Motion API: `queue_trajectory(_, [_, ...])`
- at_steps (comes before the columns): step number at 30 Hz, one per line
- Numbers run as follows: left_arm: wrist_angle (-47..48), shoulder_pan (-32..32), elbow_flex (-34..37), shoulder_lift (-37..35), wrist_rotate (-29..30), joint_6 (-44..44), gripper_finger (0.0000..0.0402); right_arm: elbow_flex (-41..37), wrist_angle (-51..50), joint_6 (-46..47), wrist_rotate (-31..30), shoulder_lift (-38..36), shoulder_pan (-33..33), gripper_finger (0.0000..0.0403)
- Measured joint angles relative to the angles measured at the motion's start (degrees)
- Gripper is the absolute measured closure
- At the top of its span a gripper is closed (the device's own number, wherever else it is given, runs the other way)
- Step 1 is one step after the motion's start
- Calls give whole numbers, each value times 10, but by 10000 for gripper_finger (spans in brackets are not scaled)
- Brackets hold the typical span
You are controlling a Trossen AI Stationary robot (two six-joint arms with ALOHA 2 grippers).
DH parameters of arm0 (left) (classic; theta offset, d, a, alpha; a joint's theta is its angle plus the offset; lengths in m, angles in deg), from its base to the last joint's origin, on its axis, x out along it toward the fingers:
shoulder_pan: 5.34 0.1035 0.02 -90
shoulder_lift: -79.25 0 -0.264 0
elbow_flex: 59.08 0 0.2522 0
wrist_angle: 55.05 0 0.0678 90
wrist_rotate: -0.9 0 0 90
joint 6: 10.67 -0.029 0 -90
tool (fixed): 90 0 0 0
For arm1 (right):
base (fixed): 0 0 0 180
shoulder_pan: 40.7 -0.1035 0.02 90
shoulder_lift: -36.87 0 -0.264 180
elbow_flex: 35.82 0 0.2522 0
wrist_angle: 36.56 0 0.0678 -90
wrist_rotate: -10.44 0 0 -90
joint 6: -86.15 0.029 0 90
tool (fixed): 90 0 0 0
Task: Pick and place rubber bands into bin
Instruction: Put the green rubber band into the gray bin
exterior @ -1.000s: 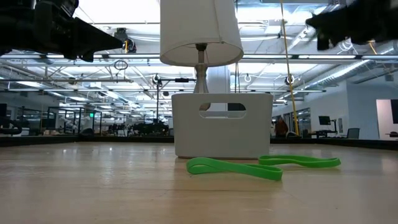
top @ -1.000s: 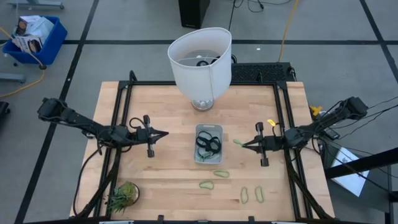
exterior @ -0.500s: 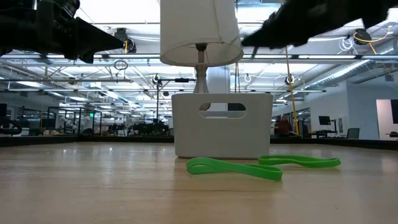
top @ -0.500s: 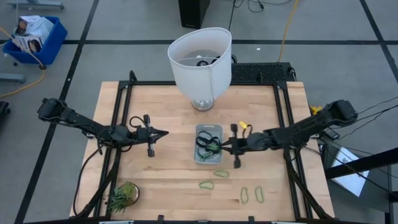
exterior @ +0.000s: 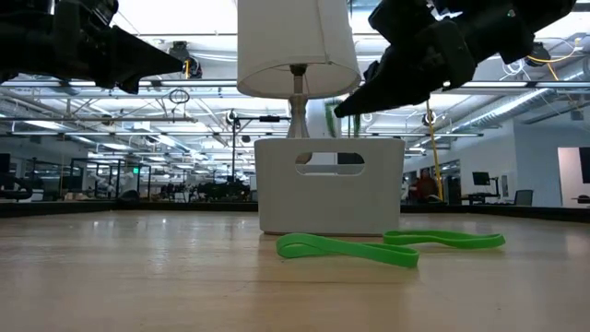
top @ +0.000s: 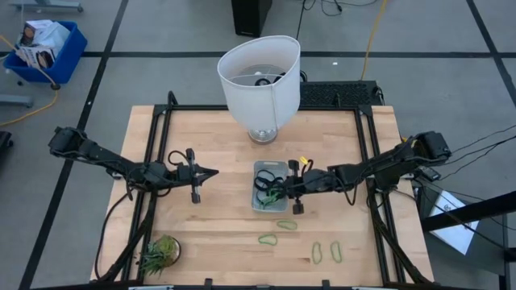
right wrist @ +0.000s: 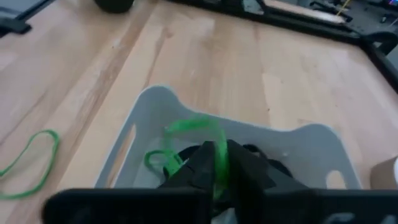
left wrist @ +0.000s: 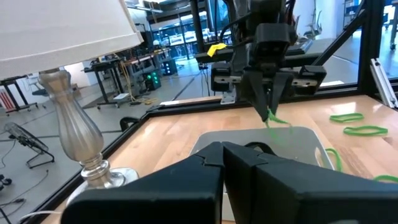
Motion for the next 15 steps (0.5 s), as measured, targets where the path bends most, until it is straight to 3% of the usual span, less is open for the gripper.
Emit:
queue_trajectory(9, [0,0,0,0,0,1,396,0,1,30,-17,1,0,222])
queue_trajectory(15, [0,0,0,0,0,1,396,0,-1,32,-33,-2,0,186])
